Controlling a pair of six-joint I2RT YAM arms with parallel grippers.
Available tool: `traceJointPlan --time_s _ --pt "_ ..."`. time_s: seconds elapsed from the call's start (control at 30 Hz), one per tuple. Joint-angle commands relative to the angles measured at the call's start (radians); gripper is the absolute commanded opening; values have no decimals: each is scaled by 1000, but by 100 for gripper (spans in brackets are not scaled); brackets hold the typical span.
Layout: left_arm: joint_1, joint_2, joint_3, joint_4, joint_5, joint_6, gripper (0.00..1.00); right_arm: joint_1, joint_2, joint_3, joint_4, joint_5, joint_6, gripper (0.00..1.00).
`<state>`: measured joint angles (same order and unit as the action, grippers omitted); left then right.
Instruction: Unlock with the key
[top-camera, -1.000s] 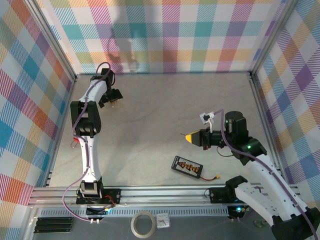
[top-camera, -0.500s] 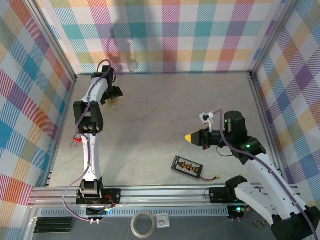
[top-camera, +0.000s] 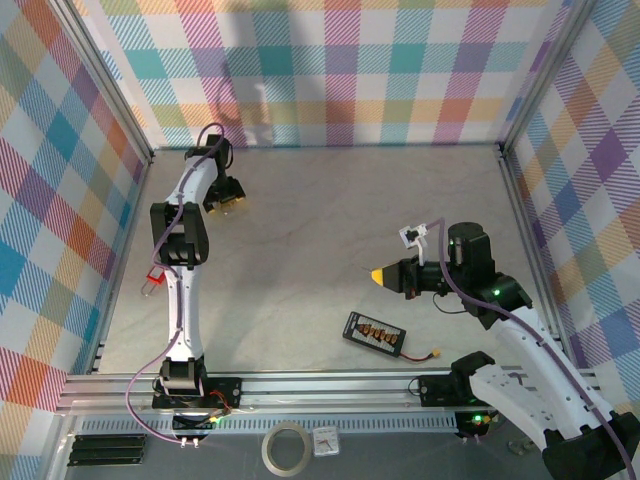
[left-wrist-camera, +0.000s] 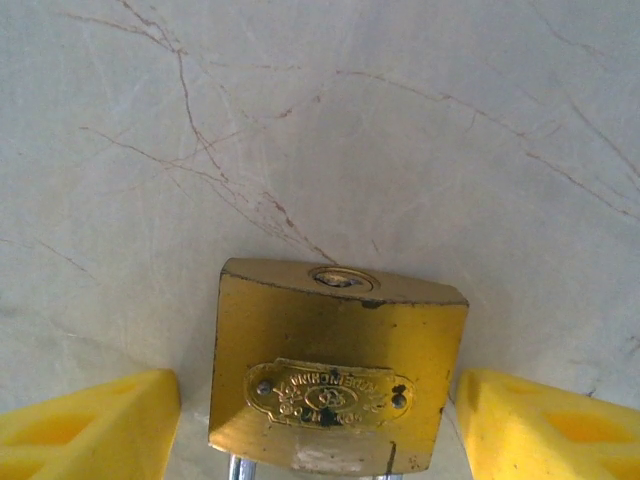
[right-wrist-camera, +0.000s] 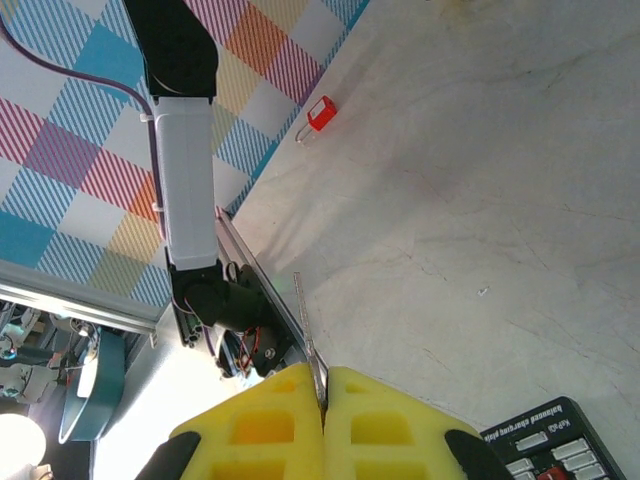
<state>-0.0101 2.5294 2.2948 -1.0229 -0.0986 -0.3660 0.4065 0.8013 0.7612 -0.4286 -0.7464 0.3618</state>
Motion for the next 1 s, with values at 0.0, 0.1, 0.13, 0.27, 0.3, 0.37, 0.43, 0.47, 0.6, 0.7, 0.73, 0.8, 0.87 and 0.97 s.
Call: traceJointPlan --time_s 0.0,0.1,0.13,0.27,0.3,0.37,0.43,0.47,0.6,0.7,0.73,0.8,0.87,0.97 --pt "9 29 27 -31 12 38 72 6 -7 0 -6 2 5 0" --pt "9 37 39 -35 6 60 72 6 -9 -4 -7 3 7 0" --pt "9 43 46 -40 5 66 72 6 -8 -5 -7 2 11 0" --pt "9 51 51 -29 31 85 68 6 -11 -9 -10 7 10 0" --pt "7 52 52 -26 45 90 65 5 -10 -12 -13 8 11 0" --pt "3 51 52 -14 68 111 56 6 -6 -12 -16 9 9 0" --pt "-9 43 47 -5 81 150 48 7 -4 -12 -18 10 11 0" --pt "-18 39 39 3 81 170 47 6 -4 -12 -19 11 14 0" --pt "-38 5 -27 48 124 229 40 6 -13 -13 -13 4 34 0" --pt "-53 -59 -136 131 164 280 37 6 -26 0 -55 30 26 0" --pt "-61 -84 -173 157 179 303 36 6 -24 12 -80 46 23 0" --pt "-84 -136 -246 205 204 356 35 6 -10 30 -126 88 28 0" --pt "-115 -204 -334 267 234 413 34 4 16 45 -164 125 46 0" --pt "-178 -335 -508 395 291 519 33 3 80 67 -218 180 75 0"
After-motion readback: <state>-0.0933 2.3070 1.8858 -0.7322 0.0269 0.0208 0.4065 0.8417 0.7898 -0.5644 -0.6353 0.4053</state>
